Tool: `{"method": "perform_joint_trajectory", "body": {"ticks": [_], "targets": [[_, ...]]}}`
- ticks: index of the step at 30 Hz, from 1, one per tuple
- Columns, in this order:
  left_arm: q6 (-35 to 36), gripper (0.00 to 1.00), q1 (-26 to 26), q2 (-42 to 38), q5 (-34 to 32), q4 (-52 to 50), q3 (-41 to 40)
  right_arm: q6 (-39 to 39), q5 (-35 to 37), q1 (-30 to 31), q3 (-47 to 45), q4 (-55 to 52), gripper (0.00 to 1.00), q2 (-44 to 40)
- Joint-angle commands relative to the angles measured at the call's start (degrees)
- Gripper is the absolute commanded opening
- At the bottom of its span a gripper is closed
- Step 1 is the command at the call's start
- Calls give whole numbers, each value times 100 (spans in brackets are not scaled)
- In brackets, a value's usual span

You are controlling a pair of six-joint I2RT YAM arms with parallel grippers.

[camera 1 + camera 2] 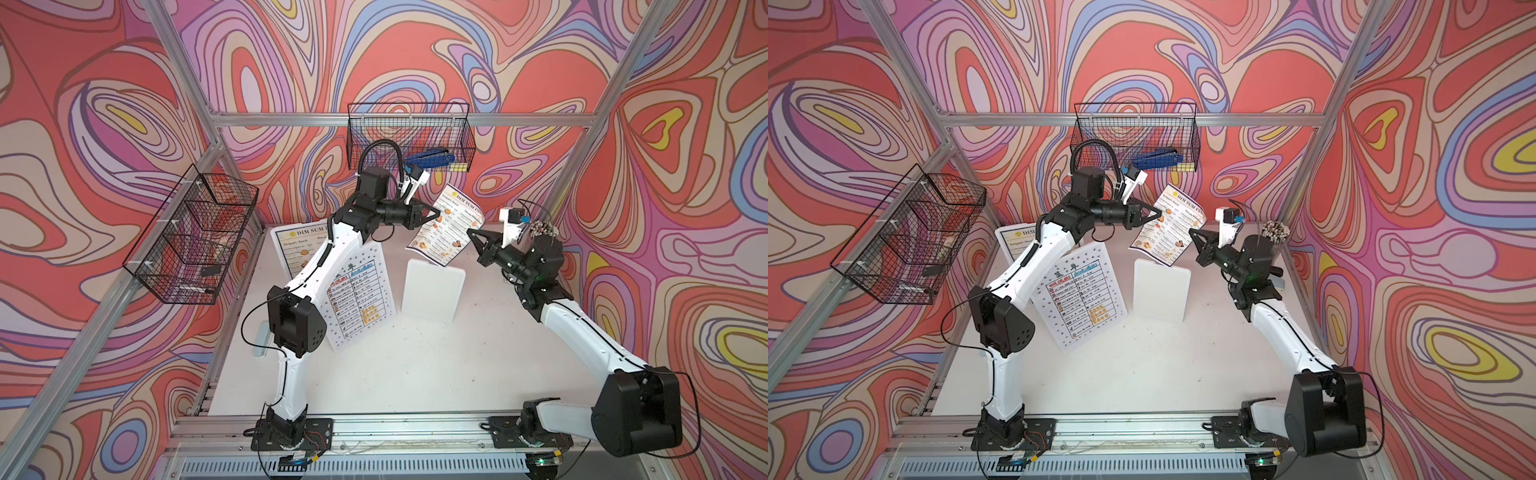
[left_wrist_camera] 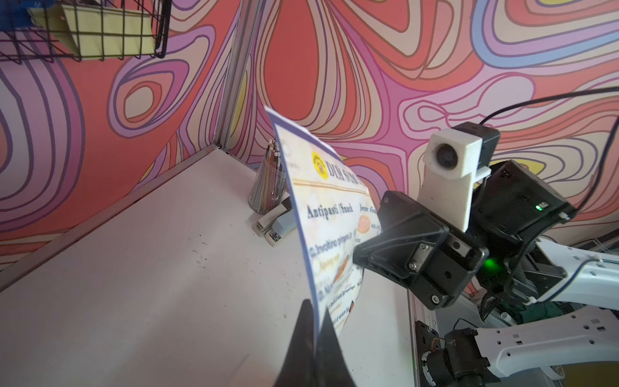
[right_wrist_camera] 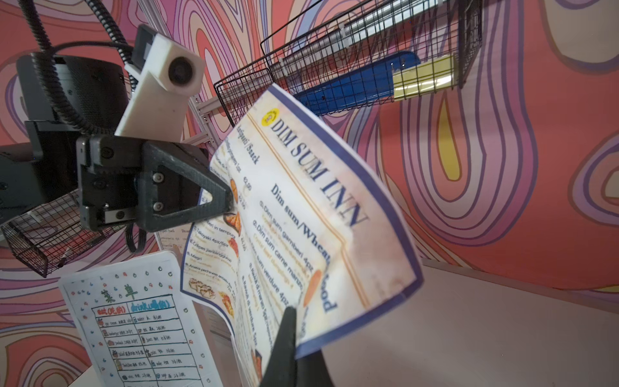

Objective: Insert the menus into the narrow rack
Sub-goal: Insert the menu into the narrow rack.

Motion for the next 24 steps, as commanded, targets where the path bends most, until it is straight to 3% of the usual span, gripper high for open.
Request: {"method": "perform_joint_trajectory", "body": {"ticks": [1, 24], "targets": [[-93, 0, 134, 123, -81, 192, 348, -114, 326, -33, -39, -655, 0, -204], [-165, 0, -51, 249, 7, 338, 289, -476, 733, -34, 30, -1601, 0, -426]]}}
